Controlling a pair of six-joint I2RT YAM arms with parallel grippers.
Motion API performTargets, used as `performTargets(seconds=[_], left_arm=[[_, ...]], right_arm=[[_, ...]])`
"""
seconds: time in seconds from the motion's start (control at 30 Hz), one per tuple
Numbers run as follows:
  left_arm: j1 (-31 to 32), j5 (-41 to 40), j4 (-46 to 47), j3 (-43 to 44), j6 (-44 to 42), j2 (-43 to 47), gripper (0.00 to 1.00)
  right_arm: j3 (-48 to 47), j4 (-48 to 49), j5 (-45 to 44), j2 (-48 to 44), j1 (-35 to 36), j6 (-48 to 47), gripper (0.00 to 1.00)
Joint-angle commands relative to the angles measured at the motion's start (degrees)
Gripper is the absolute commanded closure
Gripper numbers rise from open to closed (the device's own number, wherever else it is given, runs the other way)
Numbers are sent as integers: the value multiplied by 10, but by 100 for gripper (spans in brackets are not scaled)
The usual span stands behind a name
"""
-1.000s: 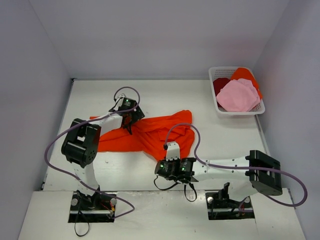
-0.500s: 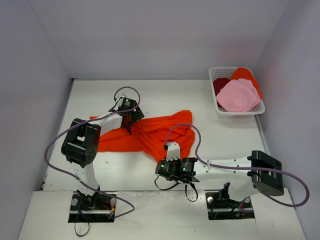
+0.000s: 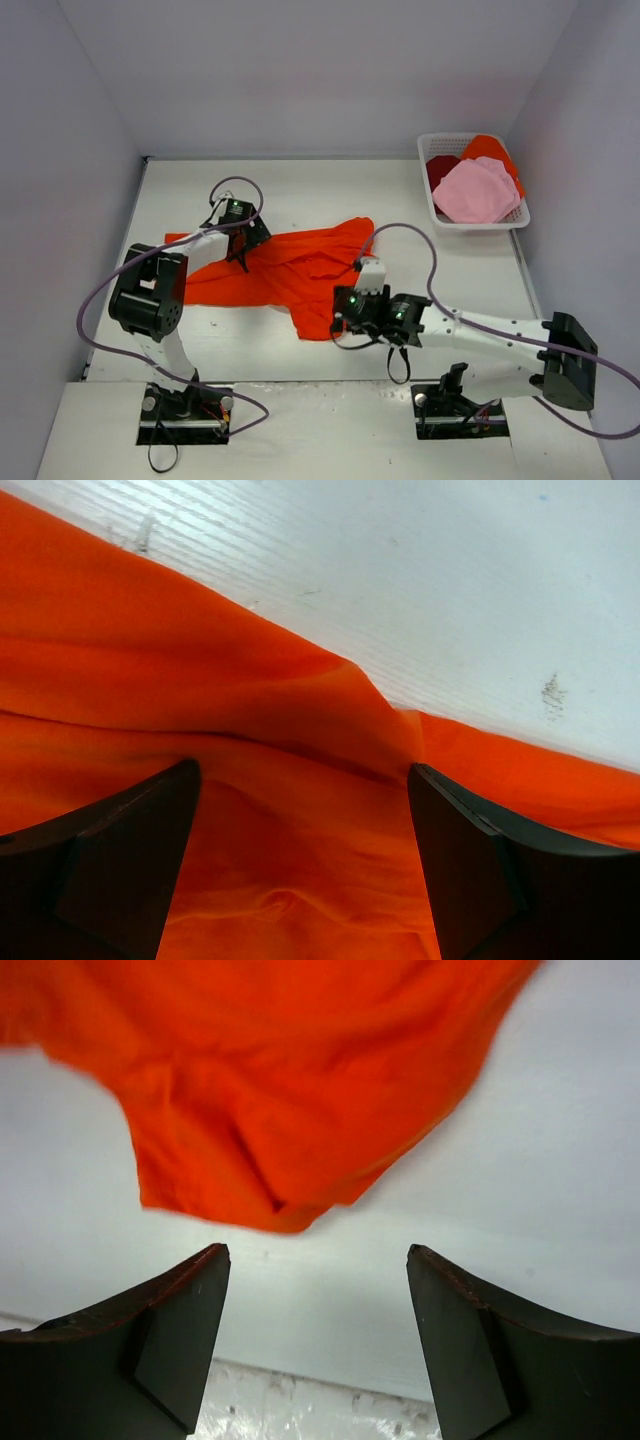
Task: Fold and stack the t-shirts
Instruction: Fold the tshirt
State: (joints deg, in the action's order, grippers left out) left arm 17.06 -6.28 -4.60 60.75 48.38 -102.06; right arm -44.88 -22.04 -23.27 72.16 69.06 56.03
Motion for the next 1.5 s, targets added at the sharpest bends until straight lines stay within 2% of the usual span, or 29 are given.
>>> performTargets(seconds=[0.0, 0.17, 0.37, 0.5, 0.87, 1.07, 1.47], left_arm=[[-4, -7, -5, 1, -12, 38, 20], [-4, 1, 1, -5, -1, 37, 20], [-4, -8, -6, -25, -4, 60, 20], [-5, -13, -15, -32, -8, 80, 20], [-7, -6, -30, -42, -3, 115, 20], [-10, -6, -25, -52, -4, 117, 20], [-12, -6, -6, -80, -5, 102, 20]], right_arm=[[-25, -19, -34, -38, -69, -43, 32], [-54, -6, -48, 27, -142, -117, 32], [-48, 128, 24, 90, -213, -188, 35], [-72, 153, 42, 131, -261, -219, 36], [-98, 245, 102, 221, -310, -261, 39], [-118, 263, 106, 265, -327, -275, 40], [-130, 267, 118, 286, -378, -309, 41]])
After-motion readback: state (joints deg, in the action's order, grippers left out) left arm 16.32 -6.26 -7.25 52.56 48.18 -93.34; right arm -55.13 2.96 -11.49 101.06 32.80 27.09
